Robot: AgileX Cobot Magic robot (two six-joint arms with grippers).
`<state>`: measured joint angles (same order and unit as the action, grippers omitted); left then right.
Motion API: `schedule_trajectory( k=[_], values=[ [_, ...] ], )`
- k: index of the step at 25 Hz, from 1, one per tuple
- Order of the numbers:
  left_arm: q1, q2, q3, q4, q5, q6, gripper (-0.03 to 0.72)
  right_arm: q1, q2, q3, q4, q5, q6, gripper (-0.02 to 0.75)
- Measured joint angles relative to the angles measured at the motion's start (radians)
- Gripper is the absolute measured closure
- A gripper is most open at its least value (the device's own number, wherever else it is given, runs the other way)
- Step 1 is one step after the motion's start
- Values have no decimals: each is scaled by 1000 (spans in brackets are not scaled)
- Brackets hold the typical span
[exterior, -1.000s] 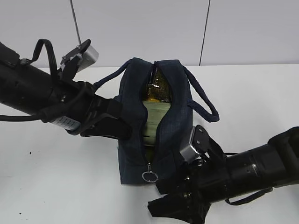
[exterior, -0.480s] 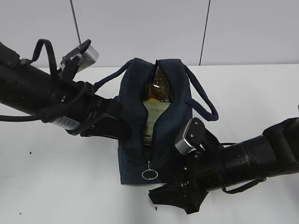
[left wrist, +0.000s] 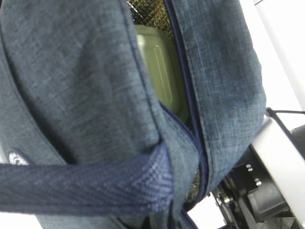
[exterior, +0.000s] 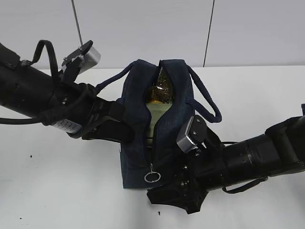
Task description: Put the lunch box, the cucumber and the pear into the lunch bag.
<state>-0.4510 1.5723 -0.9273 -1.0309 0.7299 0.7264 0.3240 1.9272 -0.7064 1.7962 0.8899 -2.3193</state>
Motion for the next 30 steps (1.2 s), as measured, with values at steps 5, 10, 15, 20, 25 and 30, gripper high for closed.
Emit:
schedule_trajectory(
  k=[5,10,15,20,25,30],
  values=[
    [0,0,0,0,0,0,701,0,4,-13,0,24,0,280],
    [0,0,0,1,1,0,701,0,41,-32,0,69,8,328],
    [0,0,0,1,1,0,701,0,80,-32,0,97,15,370],
    [0,0,0,1,1,0,701,0,90,-36,0,121,19,483],
    [0,0,0,1,1,0,701,0,90,-38,0,156,28,512],
    [0,0,0,1,1,0,701,0,90,-38,0,162,41,514]
  ],
)
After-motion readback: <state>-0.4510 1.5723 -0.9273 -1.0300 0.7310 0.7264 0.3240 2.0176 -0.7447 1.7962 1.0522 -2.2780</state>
